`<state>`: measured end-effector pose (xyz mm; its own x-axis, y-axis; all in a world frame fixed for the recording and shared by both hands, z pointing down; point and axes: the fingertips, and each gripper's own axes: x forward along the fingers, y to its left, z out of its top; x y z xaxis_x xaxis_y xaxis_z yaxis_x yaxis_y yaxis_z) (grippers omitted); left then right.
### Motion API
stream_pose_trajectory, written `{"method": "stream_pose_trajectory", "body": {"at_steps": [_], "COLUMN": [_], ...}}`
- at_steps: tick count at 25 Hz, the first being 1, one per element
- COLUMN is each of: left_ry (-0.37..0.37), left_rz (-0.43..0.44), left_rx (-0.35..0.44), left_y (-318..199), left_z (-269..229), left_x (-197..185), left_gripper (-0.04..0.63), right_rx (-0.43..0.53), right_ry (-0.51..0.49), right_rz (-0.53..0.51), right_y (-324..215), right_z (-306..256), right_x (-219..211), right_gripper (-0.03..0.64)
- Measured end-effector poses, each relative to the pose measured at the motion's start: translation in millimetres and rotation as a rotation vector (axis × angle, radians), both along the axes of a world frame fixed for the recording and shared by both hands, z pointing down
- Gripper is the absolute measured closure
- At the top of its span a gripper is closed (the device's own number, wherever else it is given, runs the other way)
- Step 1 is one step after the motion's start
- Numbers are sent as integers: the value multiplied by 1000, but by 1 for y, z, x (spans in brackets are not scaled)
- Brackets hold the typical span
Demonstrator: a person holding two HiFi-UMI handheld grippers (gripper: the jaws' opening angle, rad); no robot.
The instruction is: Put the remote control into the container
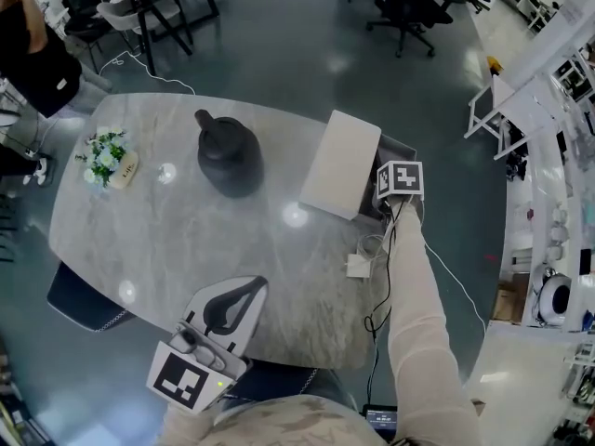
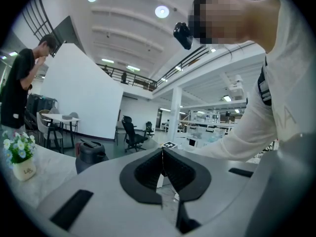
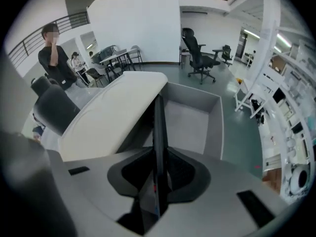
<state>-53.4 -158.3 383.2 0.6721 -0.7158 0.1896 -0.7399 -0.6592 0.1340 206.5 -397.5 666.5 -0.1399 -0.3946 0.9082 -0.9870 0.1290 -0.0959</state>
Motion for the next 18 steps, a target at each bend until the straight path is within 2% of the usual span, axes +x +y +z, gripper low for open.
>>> {"method": "stream_pose_trajectory", "body": {"at_steps": [4,9,13,18], "left_ry": [0,-3,-4,-12], "left_rz": [-1,-1,0,3], "left_rx": [-3,-6,-7,-8], "left_y": [-1,-1,-2,-1], "left_z": [0,-1,2,2], "left_x": [0,1,1,2], "left_gripper": [583,583,583,583], "right_rx": [-122,-145,-105,-60], "right_ry": [-218,-424,-477,-426], "right_rz": [104,239,268,228], "right_y": [5,8,8,6], "right_z": [3,3,6,4], "right_x": [-7,-13,-13,-14], "right_gripper": [525,525,523,517]}}
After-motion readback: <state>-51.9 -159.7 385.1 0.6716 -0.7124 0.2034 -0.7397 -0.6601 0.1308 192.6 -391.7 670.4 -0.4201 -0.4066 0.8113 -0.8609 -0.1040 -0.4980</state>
